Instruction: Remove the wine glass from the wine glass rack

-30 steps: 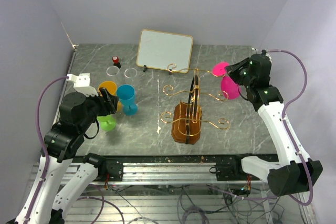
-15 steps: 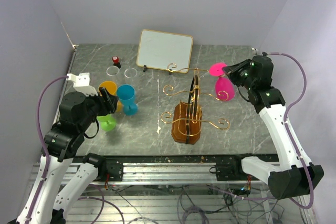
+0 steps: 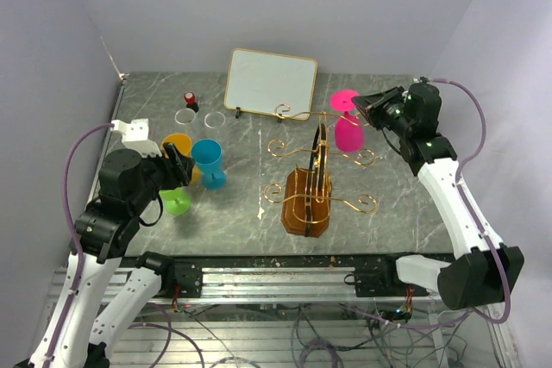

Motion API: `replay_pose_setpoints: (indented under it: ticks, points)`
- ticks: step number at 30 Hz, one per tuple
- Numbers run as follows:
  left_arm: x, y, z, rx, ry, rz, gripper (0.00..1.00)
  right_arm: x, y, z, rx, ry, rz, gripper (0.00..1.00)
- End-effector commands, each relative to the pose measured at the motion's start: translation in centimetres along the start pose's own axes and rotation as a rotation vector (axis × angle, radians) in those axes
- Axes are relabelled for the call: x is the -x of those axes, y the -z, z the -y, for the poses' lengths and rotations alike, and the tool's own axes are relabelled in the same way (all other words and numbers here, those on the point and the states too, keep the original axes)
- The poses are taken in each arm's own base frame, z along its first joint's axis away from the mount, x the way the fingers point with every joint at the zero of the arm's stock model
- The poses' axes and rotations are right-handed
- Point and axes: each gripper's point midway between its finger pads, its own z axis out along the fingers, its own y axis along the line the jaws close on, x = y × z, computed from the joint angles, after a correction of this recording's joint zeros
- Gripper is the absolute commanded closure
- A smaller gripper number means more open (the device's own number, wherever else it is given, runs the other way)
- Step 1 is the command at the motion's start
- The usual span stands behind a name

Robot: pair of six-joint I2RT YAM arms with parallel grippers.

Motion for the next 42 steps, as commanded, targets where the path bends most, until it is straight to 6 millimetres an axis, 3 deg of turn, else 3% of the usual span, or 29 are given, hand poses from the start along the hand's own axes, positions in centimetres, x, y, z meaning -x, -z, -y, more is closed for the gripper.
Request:
replay_pose_setpoints:
  ticks: [1,7,12,19,26,31,37,42]
  points:
    - [0.9,-0.1,0.3,-0.024,-0.005,0.040,0.33,0.5,-1.6,-2.2,0.117,-0.070,-0.004,1.00]
    - [0.9,0.0,0.3,-0.022,-0.005,0.042,0.33,2.0,-2.7,-3.9,0.201,-0.090,0.037,1.00]
    - [1.0,0.2,0.2,-0.018,-0.003,0.052,0.33,2.6,-1.6,-6.3,0.313,-0.013,0.049,1.00]
    - [0.8,-0.2,0.3,-0.021,-0.005,0.038,0.34,1.3,2.8,-11.0,0.547,0.125,-0.009,1.00]
    - [0.8,-0.5,0.1,-0.014,-0.001,0.028,0.34,-0.4,7.5,-13.3,0.673,0.168,-0.081,1.00]
    - [0.7,-0.7,0.1,-0.014,-0.001,0.023,0.34,-1.3,12.1,-15.0,0.763,0.201,-0.100,1.00]
    - [0.2,-1.6,0.4,-0.033,-0.008,-0.014,0.34,-2.3,16.0,-14.9,0.783,0.234,-0.092,1.00]
    - [-0.1,-2.0,1.2,-0.077,-0.021,-0.046,0.34,-2.9,17.1,-13.1,0.722,0.246,-0.074,1.00]
